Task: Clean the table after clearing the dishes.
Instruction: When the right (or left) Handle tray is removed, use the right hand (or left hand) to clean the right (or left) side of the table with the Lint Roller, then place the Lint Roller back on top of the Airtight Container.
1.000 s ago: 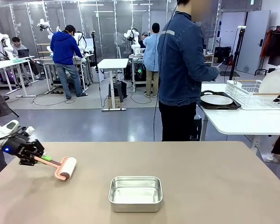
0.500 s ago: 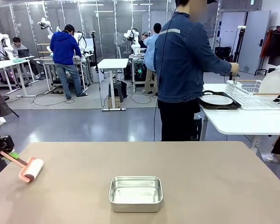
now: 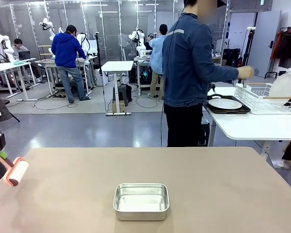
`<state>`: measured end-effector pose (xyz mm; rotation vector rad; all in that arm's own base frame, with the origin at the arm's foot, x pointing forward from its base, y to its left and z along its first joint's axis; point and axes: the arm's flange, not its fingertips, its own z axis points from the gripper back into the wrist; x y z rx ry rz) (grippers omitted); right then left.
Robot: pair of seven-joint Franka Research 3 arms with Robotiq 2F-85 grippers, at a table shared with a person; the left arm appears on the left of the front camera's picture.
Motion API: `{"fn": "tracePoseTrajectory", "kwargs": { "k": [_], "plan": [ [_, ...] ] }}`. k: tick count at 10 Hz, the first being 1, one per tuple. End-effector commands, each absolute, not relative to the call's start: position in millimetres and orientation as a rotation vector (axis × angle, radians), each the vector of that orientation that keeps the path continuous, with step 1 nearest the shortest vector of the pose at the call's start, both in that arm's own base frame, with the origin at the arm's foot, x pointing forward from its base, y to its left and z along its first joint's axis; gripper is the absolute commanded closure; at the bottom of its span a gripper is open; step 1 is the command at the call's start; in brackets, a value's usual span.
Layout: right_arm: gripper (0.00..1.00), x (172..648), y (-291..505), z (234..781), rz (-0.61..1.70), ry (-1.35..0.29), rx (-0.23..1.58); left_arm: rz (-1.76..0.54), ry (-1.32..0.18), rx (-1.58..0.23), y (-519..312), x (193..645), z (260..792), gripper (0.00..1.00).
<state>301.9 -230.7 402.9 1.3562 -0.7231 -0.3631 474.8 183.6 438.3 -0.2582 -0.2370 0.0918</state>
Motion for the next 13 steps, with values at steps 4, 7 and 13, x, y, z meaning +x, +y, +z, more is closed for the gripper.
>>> {"fn": "tracePoseTrajectory", "kwargs": {
  "k": [4, 7, 13],
  "plan": [
    [0.0, 303, -230, 406, -0.358, -0.732, 1.363, 0.092, -0.327, -0.158, 156, 440, 509, 0.78],
    [0.0, 303, -230, 406, -0.358, -0.732, 1.363, 0.05, -0.323, -0.18, 163, 461, 503, 0.78],
    [0.0, 303, -230, 406, -0.358, -0.732, 1.363, 0.05, -0.323, -0.18, 163, 461, 503, 0.78]
  ]
}}
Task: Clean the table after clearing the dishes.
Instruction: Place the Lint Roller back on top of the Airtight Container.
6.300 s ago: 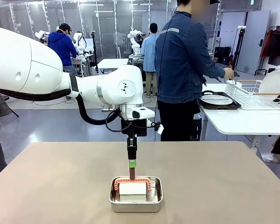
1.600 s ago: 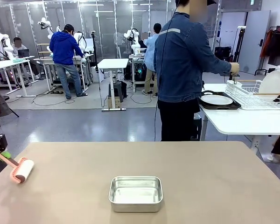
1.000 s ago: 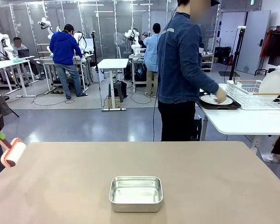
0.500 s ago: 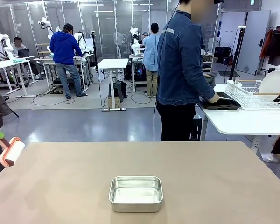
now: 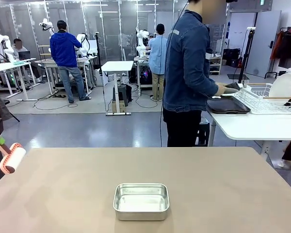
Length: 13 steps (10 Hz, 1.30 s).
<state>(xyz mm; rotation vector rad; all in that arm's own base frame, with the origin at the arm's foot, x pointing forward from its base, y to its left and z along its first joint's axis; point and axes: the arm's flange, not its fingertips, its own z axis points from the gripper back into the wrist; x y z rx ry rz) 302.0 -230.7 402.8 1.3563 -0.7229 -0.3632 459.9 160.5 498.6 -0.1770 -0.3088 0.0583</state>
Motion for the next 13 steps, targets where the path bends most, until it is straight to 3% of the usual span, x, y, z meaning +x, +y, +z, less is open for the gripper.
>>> {"fn": "tracePoseTrajectory", "kwargs": {
  "k": [1, 4, 6, 8, 11, 13],
  "plan": [
    [0.0, 303, -230, 406, -0.358, -0.732, 1.363, 0.05, -0.323, -0.18, 163, 461, 503, 0.78],
    [0.0, 303, -230, 406, -0.358, -0.732, 1.363, 0.058, -0.309, -0.177, 161, 460, 499, 0.78],
    [0.0, 303, -230, 406, -0.358, -0.732, 1.363, -0.279, -0.423, -0.024, 88, 455, 577, 0.78],
    [0.0, 303, -230, 406, -0.358, -0.732, 1.363, -0.647, -0.497, 0.089, 0, 420, 631, 0.78],
    [0.0, 303, -230, 406, -0.358, -0.732, 1.363, -1.148, -0.505, 0.097, -134, 363, 659, 0.78],
    [0.0, 303, -230, 406, -0.358, -0.732, 1.363, -1.45, -0.454, 0.074, -211, 334, 649, 0.78]
  ]
}}
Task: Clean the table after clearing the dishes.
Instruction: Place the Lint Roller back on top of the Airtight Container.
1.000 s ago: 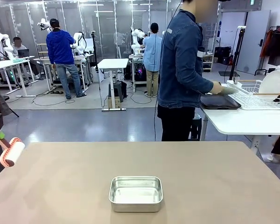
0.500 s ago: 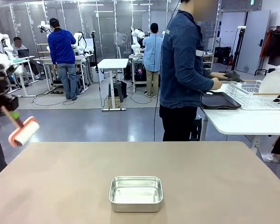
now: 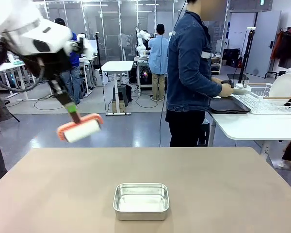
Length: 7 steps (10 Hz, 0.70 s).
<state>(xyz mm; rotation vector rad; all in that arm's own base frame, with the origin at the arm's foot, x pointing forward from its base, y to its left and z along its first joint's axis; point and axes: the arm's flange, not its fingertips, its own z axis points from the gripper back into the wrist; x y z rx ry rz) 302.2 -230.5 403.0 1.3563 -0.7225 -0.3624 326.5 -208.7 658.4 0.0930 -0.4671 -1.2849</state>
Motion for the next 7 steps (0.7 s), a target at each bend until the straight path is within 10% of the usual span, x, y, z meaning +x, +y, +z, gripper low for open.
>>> {"fn": "tracePoseTrajectory", "kwargs": {
  "k": [1, 7],
  "plan": [
    [0.0, 303, -230, 406, -0.358, -0.732, 1.363, -1.57, -0.441, 0.069, -245, 326, 639, 0.78],
    [0.0, 303, -230, 406, -0.358, -0.732, 1.363, -1.845, -0.288, 0.025, -357, 362, 560, 0.78]
  ]
}}
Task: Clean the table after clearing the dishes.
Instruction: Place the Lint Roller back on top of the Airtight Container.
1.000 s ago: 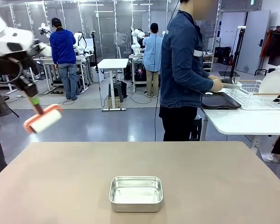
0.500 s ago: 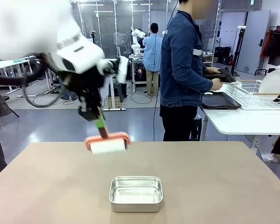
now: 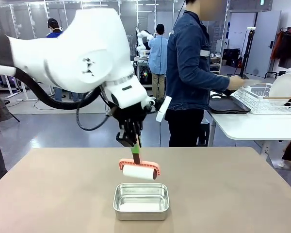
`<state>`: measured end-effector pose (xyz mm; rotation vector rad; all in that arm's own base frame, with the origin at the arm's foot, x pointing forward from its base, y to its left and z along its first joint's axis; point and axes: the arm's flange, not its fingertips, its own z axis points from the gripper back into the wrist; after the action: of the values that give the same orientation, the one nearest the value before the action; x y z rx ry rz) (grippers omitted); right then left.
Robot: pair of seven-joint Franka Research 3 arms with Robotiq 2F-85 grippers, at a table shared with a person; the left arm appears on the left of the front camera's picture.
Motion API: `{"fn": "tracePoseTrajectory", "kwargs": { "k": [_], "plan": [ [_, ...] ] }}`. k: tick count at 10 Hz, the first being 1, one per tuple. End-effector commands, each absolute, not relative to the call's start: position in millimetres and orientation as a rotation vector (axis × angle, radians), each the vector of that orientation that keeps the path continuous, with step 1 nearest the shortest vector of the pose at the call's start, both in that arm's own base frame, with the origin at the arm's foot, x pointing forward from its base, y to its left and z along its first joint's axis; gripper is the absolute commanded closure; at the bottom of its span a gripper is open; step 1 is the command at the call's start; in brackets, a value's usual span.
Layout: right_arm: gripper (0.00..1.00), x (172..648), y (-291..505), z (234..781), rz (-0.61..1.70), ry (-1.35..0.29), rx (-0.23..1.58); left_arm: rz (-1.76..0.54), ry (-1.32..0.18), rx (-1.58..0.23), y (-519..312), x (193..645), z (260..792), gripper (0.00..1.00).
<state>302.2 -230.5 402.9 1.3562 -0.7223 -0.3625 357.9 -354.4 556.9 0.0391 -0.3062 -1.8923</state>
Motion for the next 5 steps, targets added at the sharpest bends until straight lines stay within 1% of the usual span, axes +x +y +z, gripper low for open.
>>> {"fn": "tracePoseTrajectory", "kwargs": {
  "k": [1, 5],
  "plan": [
    [0.0, 303, -230, 406, -0.358, -0.732, 1.363, -1.775, -0.272, 0.033, -363, 367, 545, 0.78],
    [0.0, 303, -230, 406, -0.358, -0.732, 1.363, -1.605, -0.22, 0.024, -367, 394, 492, 0.78]
  ]
}}
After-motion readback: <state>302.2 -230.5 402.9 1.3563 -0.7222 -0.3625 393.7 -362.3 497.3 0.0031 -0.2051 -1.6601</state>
